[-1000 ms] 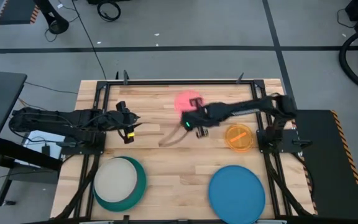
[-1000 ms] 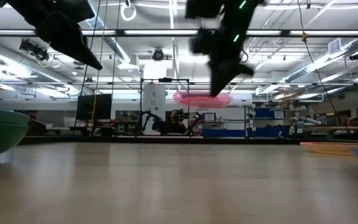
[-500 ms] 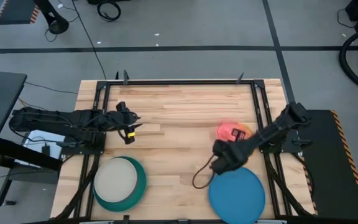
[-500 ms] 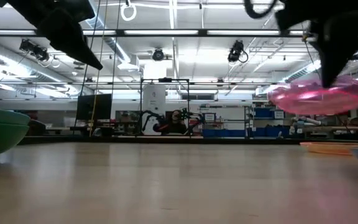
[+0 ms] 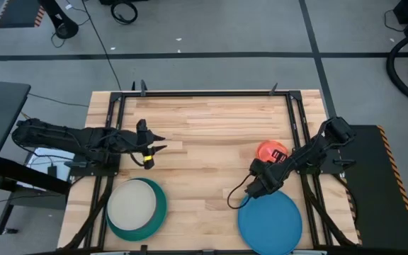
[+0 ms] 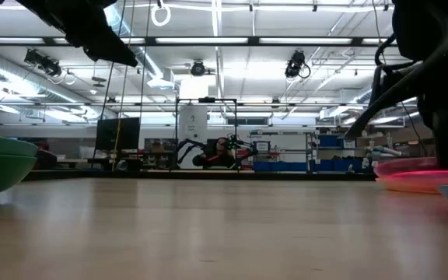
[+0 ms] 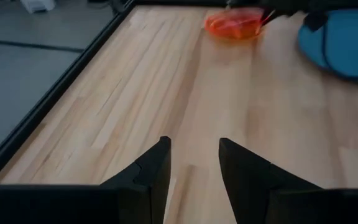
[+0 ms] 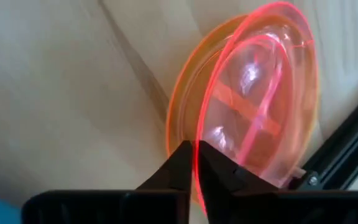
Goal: Stack plastic plates
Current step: Stack the pink transparent plate on top of the orange transparent plate, then stack the stacked transparent plates on top of the gray plate
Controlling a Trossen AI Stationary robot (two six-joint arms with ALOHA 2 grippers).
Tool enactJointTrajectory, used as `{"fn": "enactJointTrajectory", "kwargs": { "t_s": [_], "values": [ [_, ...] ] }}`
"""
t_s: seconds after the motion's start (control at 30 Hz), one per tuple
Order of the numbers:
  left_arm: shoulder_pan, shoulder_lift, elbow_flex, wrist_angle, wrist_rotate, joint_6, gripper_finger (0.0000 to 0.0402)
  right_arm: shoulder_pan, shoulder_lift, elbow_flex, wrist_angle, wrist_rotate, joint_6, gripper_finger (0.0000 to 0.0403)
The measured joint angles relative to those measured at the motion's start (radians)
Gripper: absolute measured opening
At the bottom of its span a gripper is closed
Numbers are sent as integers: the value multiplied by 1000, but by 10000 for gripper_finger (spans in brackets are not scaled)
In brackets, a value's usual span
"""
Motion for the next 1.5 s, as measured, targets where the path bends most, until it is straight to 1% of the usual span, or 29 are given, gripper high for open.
{"fn": "enactJointTrajectory", "kwargs": {
  "t_s": [0.13,0.3,0.4,0.5,0.67,0.87,1.13,1.27,1.33,1.4,1.43,1.5],
  "values": [
    [-32,0,0,60,0,20,142,-20,0,-1,-9,-39,-32,78],
    [-55,0,0,77,-1,18,142,-28,-2,64,-14,-50,-79,136],
    [-58,0,0,92,-1,-2,142,-26,-3,77,-2,-39,-48,153],
    [-67,0,0,136,-2,17,142,-57,-3,57,7,-36,11,155],
    [-91,-1,0,181,-1,46,142,-109,-2,2,91,-96,42,146],
    [-125,-1,0,175,-1,47,142,-166,-2,-54,132,-95,80,136],
    [-154,-1,0,176,0,47,142,-195,-3,-96,218,-90,-3,113],
    [-157,-1,0,176,0,48,142,-194,-3,-93,218,-86,-9,79],
    [-157,-1,0,174,0,49,142,-195,-2,-88,218,-81,-33,52],
    [-157,1,-2,162,27,57,142,-192,-2,-82,216,-72,-48,22],
    [-157,5,-14,178,47,67,142,-190,-2,-78,214,-69,-58,14],
    [-158,19,-49,219,77,80,142,-185,-1,-58,205,-68,-84,12]
  ]
}}
